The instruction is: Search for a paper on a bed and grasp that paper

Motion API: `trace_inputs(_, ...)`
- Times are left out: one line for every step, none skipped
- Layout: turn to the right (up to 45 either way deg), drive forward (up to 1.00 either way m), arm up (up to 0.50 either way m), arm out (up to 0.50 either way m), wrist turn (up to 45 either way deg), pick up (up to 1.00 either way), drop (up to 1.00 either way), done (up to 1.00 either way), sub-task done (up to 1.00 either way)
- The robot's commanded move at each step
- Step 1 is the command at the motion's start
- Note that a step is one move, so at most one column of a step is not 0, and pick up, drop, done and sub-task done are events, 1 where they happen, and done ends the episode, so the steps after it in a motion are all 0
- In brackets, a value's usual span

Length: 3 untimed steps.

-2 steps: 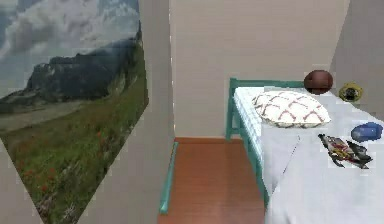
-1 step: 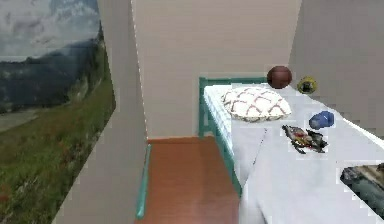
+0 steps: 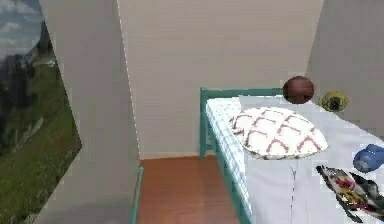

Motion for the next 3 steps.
trace_inputs(-33.0,0.00,0.00,0.00,0.0,0.00,0.00,0.00,0.00)
trace_inputs(0.0,0.00,0.50,0.00,0.0,0.00,0.00,0.00,0.00)
trace_inputs(0.0,0.00,0.36,0.00,0.0,0.00,0.00,0.00,0.00)
